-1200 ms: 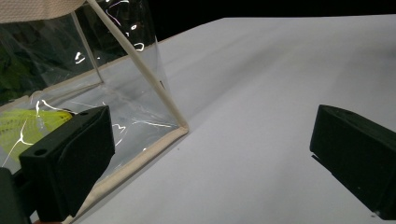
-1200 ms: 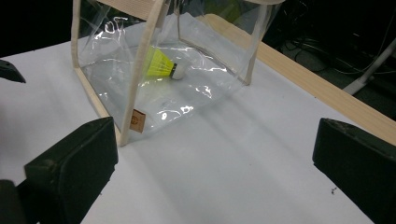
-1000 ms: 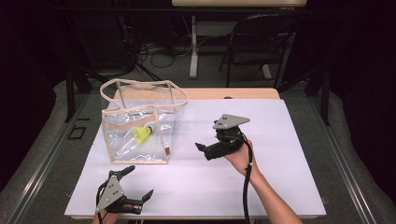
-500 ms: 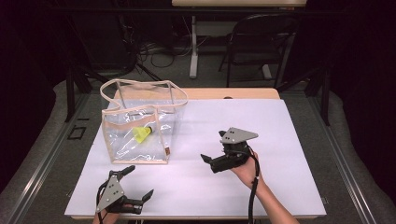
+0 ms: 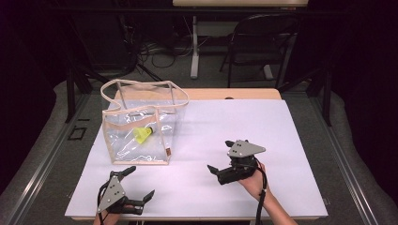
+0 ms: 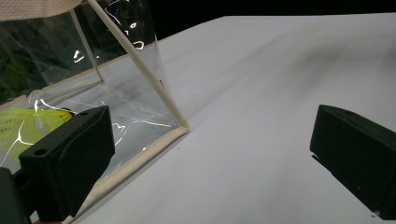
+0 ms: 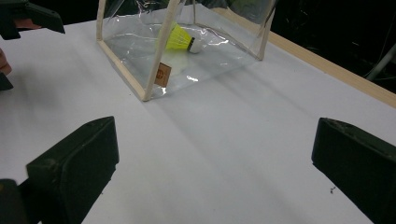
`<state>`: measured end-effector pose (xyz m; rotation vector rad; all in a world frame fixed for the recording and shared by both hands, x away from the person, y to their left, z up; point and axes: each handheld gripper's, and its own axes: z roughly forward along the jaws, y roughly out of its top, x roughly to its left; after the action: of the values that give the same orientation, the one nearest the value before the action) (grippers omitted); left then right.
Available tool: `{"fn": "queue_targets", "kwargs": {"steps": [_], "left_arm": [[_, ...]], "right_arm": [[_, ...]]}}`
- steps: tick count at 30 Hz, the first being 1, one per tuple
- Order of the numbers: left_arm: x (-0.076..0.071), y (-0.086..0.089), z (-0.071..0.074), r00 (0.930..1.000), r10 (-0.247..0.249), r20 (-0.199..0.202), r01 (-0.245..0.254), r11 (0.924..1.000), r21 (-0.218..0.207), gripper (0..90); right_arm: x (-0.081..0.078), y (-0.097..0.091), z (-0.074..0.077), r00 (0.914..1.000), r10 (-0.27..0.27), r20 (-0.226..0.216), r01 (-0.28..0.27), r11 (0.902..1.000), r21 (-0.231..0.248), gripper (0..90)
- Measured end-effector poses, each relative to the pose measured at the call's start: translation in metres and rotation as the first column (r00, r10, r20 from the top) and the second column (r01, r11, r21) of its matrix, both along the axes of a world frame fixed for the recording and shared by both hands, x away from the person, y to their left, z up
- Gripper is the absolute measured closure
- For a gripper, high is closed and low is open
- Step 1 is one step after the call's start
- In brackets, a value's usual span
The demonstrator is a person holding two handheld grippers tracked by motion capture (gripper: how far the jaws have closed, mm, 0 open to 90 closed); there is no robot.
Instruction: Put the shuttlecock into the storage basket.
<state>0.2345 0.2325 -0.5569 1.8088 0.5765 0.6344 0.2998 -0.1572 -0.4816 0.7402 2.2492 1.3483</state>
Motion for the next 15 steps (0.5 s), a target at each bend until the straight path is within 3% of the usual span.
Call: {"fn": "queue_targets", "kwargs": {"steps": [15], "left_arm": [[0.0, 0.0, 0.0, 1.0, 0.0, 0.001, 0.0, 1.0, 0.001, 0.0]], "right_arm": [[-0.02, -0.025, -0.014, 0.9992, -0.02, 0.035, 0.02, 0.9998, 0.002, 0.0]]}}
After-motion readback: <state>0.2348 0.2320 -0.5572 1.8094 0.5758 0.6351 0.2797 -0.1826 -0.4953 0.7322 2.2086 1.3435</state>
